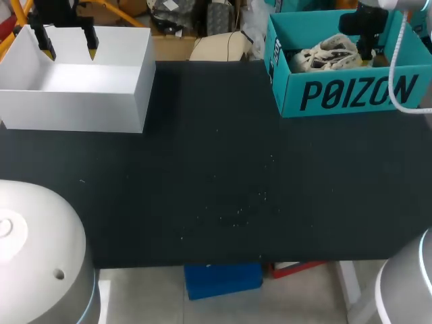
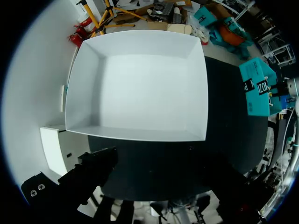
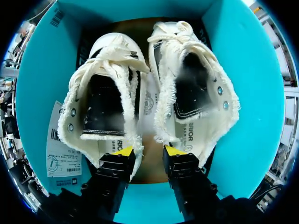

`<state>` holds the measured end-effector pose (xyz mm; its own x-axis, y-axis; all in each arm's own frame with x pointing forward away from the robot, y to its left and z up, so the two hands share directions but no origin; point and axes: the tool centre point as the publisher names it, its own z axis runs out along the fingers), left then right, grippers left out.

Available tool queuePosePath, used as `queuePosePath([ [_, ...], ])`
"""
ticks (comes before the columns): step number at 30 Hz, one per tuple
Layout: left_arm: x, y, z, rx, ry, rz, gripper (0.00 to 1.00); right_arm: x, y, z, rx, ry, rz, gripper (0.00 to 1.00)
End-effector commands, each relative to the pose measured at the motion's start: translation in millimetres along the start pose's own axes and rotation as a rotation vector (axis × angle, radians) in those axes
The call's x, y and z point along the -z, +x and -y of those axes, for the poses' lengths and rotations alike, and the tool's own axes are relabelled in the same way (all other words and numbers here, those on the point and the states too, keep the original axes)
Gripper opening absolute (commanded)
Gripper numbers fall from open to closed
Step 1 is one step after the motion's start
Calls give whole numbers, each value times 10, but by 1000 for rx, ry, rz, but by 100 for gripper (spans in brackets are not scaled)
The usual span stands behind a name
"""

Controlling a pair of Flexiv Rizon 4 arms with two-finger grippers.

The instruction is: Take the shoe out of the shoebox, open the shoe tongue, remove and reinsert the insole, then place the shoe into the shoebox

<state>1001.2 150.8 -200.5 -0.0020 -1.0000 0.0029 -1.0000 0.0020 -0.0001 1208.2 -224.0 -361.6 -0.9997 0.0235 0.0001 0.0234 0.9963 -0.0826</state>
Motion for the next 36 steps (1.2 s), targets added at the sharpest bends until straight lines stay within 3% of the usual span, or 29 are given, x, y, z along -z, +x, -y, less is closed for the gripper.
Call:
queuePosePath([
  [1, 4, 4, -3, 1, -1, 2, 100, 259, 121, 40, -7, 2, 29, 37],
  [16, 4, 4, -3, 1, -1, 2, 100, 888, 129, -42, -22, -12, 124, 42],
  [25, 4, 4, -3, 1, -1, 2, 100, 872, 346, -232, 11, 3, 119, 40],
  [36, 4, 4, -3, 1, -1, 2, 100, 516, 447, -315, 42, 1, 130, 39],
])
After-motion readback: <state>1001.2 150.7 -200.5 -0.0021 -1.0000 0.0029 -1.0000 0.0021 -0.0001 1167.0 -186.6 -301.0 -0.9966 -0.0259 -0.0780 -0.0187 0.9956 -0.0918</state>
